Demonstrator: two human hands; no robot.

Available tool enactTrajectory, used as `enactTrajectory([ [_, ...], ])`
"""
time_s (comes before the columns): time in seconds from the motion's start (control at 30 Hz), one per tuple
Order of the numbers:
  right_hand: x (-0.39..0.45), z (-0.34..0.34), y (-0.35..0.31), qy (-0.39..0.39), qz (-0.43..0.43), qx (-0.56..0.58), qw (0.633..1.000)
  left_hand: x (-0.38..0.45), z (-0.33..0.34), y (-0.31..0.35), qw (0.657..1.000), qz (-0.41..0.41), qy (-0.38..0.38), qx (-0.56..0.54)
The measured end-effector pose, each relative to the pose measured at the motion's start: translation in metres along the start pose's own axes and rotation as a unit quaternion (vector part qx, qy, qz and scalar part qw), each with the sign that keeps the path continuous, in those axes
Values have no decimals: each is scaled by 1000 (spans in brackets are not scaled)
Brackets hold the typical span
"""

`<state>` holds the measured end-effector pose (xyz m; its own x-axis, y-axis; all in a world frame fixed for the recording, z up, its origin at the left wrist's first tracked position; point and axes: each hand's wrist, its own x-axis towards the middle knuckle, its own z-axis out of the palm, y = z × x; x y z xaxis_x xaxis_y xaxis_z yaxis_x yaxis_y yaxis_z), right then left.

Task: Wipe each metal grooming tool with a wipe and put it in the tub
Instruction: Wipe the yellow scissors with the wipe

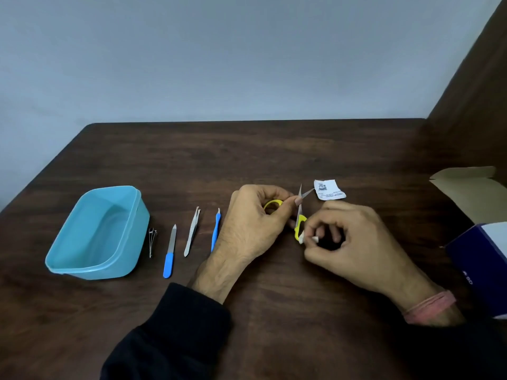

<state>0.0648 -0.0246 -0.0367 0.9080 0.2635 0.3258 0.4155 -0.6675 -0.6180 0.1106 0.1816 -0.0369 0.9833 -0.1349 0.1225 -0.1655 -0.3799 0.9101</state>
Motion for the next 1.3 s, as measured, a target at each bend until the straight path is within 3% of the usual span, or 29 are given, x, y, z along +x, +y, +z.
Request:
enactTrajectory([
  [0.33, 5, 6, 14, 167, 90, 29, 981, 0, 1, -1, 999, -1, -15, -30],
  [0.57, 9, 9, 13, 181, 115, 53, 975, 1, 0, -1, 999, 4, -15, -32],
  [0.97, 15, 6, 15, 192, 184, 191, 945, 5, 1, -9, 998, -6, -3, -62],
  [1.3, 15, 12, 0, 192, 125, 200, 953, 6, -1, -10, 998, -1, -17, -58],
])
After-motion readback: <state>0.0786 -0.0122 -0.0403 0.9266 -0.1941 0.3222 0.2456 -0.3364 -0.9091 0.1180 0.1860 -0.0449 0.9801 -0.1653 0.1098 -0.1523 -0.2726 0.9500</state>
